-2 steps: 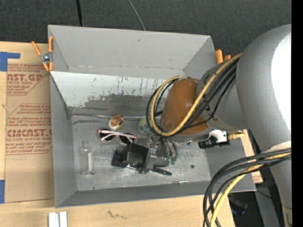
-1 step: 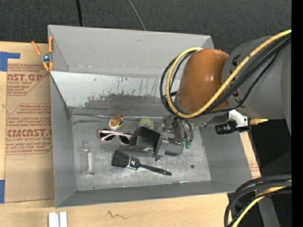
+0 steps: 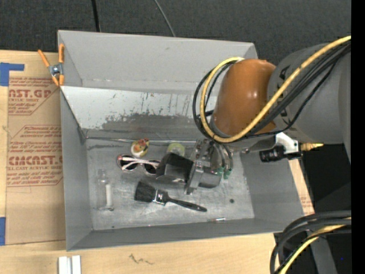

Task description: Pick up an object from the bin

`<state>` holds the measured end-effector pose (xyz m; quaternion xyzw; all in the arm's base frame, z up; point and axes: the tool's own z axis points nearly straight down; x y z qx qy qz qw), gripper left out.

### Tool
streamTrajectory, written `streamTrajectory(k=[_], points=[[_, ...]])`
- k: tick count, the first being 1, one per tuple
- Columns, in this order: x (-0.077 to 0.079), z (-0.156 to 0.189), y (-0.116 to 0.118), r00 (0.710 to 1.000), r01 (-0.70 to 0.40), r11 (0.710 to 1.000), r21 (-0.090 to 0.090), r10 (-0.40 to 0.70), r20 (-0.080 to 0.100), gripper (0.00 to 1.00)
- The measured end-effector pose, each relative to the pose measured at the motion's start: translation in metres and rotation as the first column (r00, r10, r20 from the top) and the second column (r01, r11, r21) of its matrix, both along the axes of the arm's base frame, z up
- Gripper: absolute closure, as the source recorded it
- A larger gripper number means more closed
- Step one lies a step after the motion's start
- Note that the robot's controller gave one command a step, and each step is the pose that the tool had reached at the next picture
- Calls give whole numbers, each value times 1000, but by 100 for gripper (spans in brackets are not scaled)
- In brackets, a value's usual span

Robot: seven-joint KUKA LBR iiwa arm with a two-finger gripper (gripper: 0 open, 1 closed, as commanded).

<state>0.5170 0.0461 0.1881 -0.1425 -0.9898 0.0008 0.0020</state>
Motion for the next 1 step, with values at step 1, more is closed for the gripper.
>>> streamTrajectory(k=[1], points=[[-11, 28, 5, 1000, 5, 1000, 0, -5, -3, 100]])
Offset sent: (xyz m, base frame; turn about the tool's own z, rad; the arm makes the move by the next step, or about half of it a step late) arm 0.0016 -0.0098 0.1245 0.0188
